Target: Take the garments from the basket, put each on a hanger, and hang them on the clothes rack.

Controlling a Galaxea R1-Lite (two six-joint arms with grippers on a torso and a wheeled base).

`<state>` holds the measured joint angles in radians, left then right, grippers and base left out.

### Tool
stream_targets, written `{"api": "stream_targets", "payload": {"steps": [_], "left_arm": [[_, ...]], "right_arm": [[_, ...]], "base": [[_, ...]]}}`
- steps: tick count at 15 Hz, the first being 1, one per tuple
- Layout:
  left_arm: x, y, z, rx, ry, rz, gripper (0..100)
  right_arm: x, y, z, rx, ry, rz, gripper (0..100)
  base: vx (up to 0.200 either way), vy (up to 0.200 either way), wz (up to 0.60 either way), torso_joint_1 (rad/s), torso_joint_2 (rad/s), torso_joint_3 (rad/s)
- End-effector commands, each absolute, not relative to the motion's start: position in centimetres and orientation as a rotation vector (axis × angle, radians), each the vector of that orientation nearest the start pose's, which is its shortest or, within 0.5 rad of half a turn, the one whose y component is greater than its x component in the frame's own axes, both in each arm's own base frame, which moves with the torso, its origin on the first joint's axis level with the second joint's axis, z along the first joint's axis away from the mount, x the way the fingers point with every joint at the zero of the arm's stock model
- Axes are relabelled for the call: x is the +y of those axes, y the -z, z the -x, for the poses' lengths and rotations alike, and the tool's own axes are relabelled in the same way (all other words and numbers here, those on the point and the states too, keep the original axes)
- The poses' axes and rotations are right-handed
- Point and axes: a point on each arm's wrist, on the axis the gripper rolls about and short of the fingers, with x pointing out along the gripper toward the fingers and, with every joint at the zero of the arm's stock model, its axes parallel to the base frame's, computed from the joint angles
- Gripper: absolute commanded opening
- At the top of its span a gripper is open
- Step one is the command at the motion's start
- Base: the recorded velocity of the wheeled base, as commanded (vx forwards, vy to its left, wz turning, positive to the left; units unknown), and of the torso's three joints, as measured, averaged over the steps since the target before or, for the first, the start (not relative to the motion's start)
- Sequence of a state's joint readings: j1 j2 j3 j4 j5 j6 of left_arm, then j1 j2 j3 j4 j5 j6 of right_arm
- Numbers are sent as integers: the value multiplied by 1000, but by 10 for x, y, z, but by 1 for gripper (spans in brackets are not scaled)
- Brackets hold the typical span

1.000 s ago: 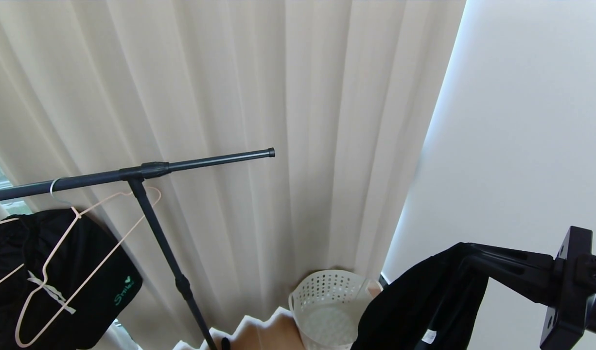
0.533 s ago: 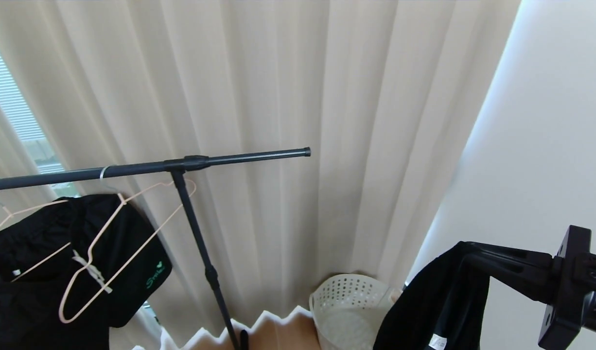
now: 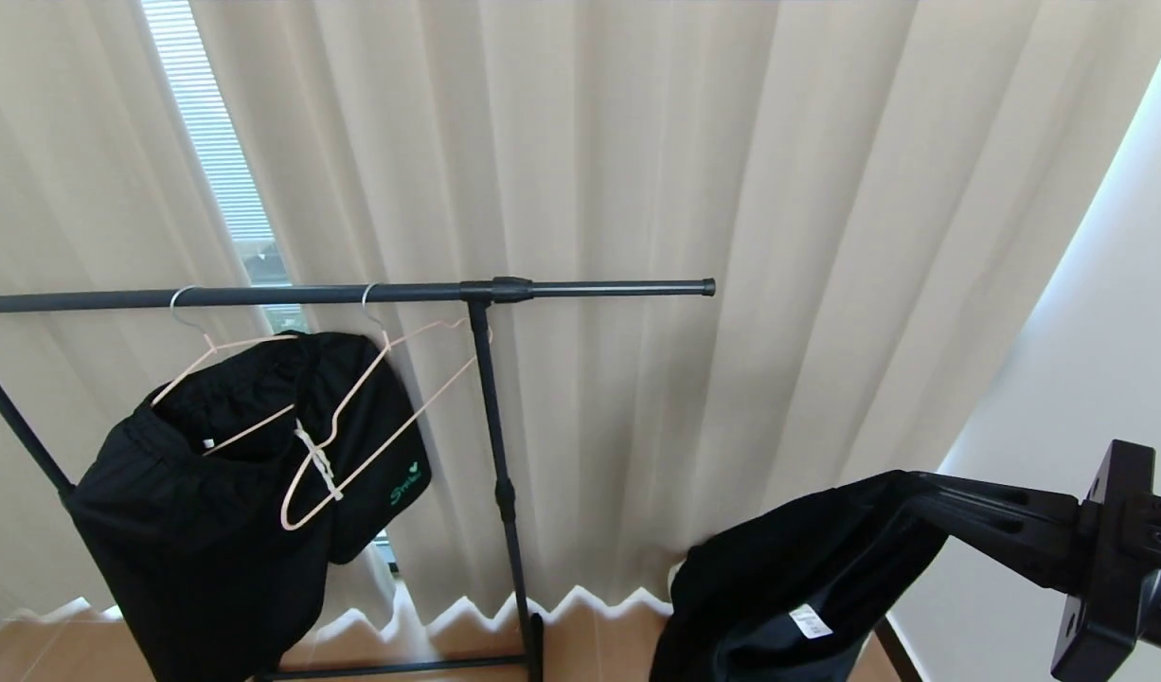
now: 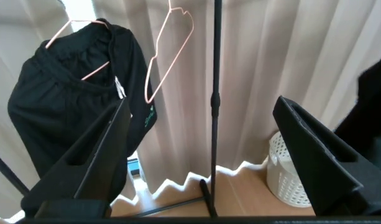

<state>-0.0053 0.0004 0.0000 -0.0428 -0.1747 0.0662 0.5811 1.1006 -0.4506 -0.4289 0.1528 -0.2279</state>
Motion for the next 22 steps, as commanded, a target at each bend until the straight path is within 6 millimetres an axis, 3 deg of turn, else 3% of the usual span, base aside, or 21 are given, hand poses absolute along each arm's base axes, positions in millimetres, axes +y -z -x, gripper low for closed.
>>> {"api": "stream_targets", "payload": {"steps": [1, 19, 22], "left_arm": [[-4, -80, 23, -49, 178, -69, 100], [-4, -80, 23, -49, 178, -69, 100], [-4, -80, 23, -49, 178, -69, 100]], "right_arm": [[84, -200, -122, 132, -754, 264, 0], [83, -200, -120, 129, -754, 264, 0], [83, -199, -121, 132, -754, 264, 0]], "base": [[0, 200, 0, -2, -2, 2], [0, 200, 0, 3, 0, 1], [0, 0, 0, 0, 0, 0]]}}
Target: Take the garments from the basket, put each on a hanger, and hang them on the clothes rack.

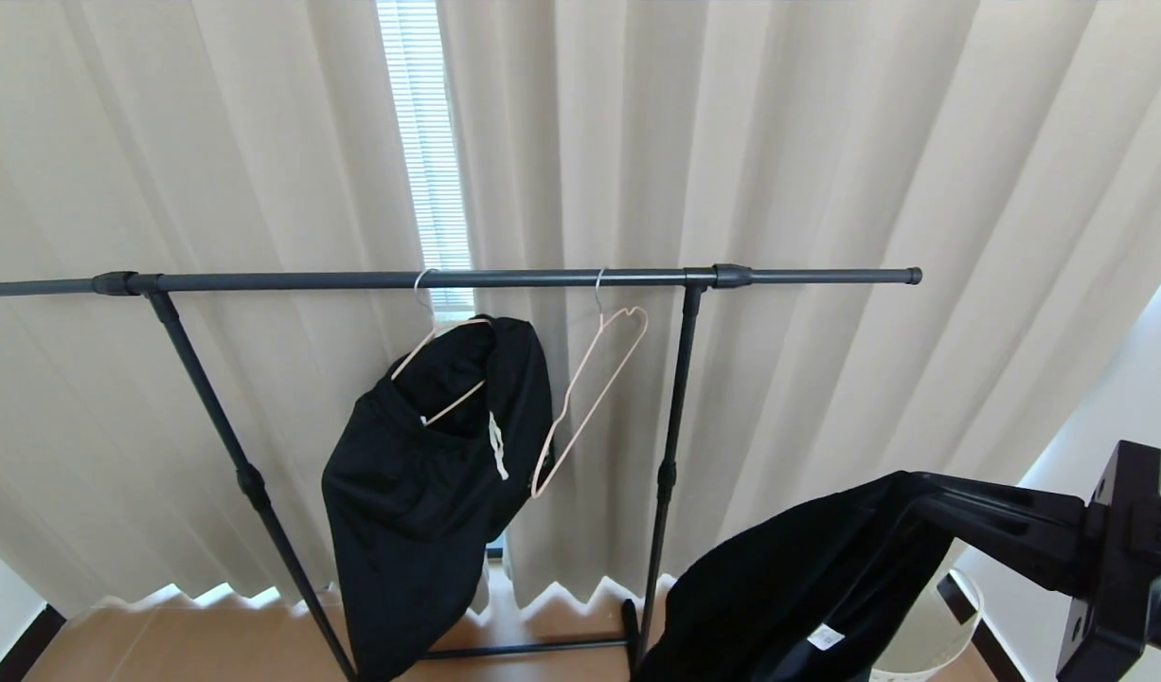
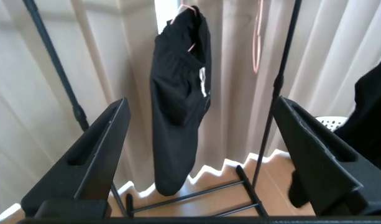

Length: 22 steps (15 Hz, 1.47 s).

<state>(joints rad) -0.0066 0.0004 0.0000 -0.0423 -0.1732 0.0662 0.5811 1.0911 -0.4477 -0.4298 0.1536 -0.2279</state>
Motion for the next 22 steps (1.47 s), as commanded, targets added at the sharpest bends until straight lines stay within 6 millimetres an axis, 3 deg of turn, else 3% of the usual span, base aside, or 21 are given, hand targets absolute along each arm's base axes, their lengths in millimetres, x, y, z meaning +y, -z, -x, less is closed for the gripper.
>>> {"api": "stream_targets", "payload": {"steps": [1, 12, 16, 18, 19, 21, 22], "left_arm": [[-4, -80, 23, -49, 178, -69, 100], [-4, -80, 22, -36, 190, -121, 100], [-4, -82, 5, 178, 232, -109, 100], [-5, -83, -7, 320, 315, -112, 100], [-9, -91, -18, 389, 441, -90, 100], [-18, -125, -41, 425, 584, 27, 100], [-25, -141, -57, 471, 683, 114, 100]], "right_arm": [[83, -199, -121, 133, -754, 265, 0], [84, -193, -121, 159, -758, 272, 0], [91, -196, -118, 125, -803, 314, 0], [107, -200, -132, 147, -820, 326, 0], [122, -204, -152, 170, -780, 338, 0], [143, -211, -172, 165, -775, 344, 0], [156, -213, -172, 159, -816, 343, 0]], "base": [[0, 0, 0, 0, 0, 0], [0, 0, 0, 0, 0, 0], [0, 0, 0, 0, 0, 0], [0, 0, 0, 0, 0, 0], [0, 0, 0, 0, 0, 0], [0, 0, 0, 0, 0, 0], [0, 0, 0, 0, 0, 0]]}}
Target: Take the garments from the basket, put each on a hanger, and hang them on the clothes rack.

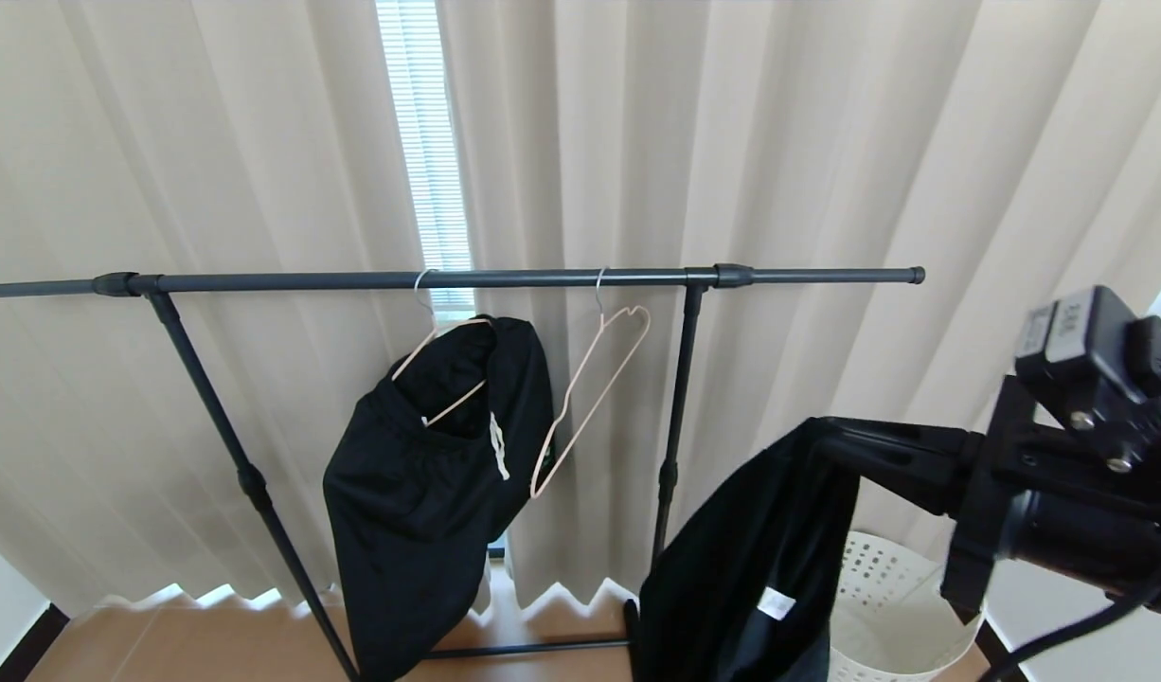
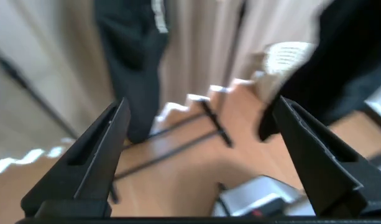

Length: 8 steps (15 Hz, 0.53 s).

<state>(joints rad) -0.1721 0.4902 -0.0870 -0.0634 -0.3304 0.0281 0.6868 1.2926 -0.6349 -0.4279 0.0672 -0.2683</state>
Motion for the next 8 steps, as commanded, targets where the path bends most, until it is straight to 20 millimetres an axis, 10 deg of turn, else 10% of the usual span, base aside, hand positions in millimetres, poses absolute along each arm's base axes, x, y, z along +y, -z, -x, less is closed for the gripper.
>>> {"api": "stream_targets", "payload": {"steps": [1, 8], "left_arm": [[-33, -149, -73, 532, 739, 187, 100], [-77, -173, -138, 781, 730, 413, 100]], "right_arm": [[165, -211, -173, 174, -836, 335, 0], [195, -206, -198, 186, -657, 121, 0]], "base": [[0, 0, 0, 0, 0, 0], [0, 0, 0, 0, 0, 0]]}}
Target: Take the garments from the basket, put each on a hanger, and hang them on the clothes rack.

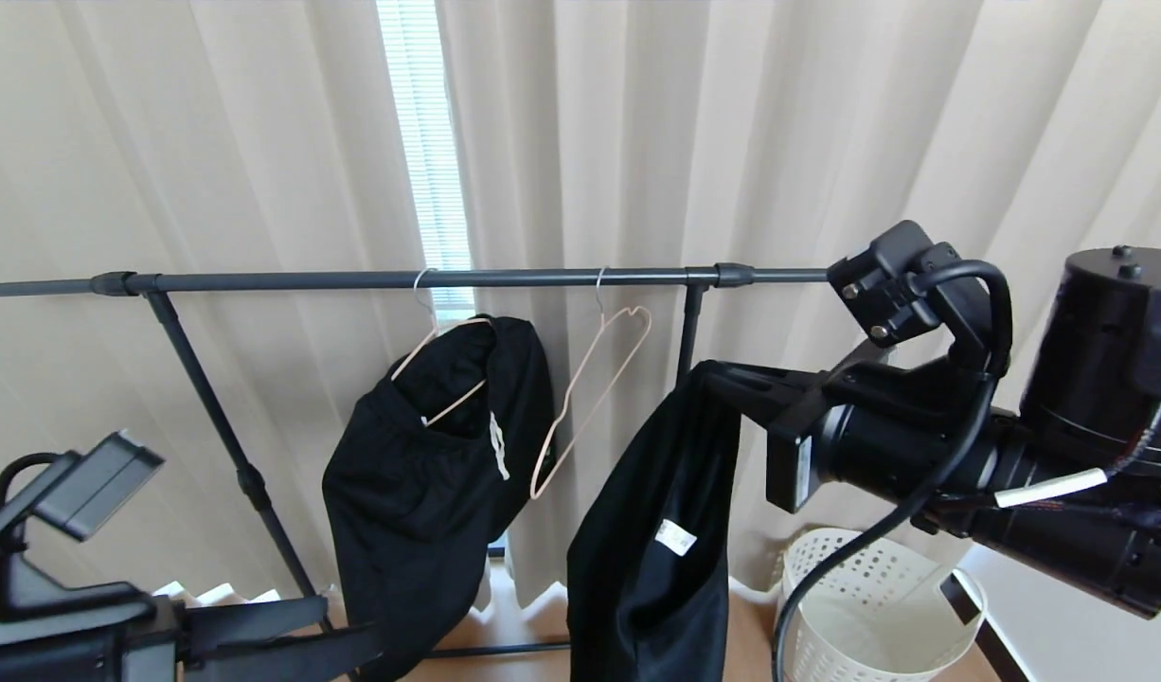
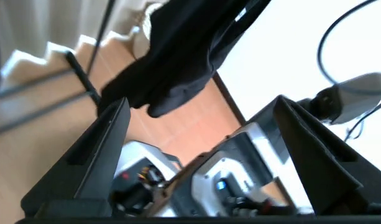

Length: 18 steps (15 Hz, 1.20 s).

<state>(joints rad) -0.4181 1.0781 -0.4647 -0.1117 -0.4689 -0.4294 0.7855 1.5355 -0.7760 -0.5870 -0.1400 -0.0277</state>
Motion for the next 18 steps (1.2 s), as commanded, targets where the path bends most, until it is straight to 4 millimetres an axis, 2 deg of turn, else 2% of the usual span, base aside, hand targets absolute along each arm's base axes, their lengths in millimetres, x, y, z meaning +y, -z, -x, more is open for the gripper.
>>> {"api": "stream_targets", "payload": {"steps": [1, 2, 4, 7, 10, 11, 12, 16, 18], "left_arm": [[-87, -165, -149, 847, 717, 402, 100], [-92, -160, -154, 878, 708, 394, 100], [-117, -150, -175, 969, 668, 403, 100], [-152, -137, -205, 1043, 580, 412, 100], [-188, -122, -218, 1068, 511, 378, 100], [-189, -122, -219, 1067, 509, 377, 100], [-210, -116, -230, 1071, 453, 408, 100], [-231, -106, -254, 1052, 349, 478, 100], [-237, -108, -255, 1042, 366, 479, 100]], "right_arm": [[199, -204, -203, 176, -608, 121, 0], [201, -201, -206, 181, -579, 127, 0], [215, -196, -211, 186, -511, 138, 0], [222, -192, -217, 162, -413, 112, 0], [221, -194, -216, 124, -381, 92, 0], [221, -194, -216, 124, -381, 92, 0], [221, -195, -215, 122, -380, 89, 0], [221, -198, -211, 113, -374, 85, 0], [223, -199, -208, 110, -383, 84, 0]], "base": [[0, 0, 0, 0, 0, 0], [0, 0, 0, 0, 0, 0], [0, 0, 0, 0, 0, 0], [0, 0, 0, 0, 0, 0], [0, 0, 0, 0, 0, 0], [0, 0, 0, 0, 0, 0], [0, 0, 0, 0, 0, 0], [0, 0, 0, 0, 0, 0], [0, 0, 0, 0, 0, 0]]}}
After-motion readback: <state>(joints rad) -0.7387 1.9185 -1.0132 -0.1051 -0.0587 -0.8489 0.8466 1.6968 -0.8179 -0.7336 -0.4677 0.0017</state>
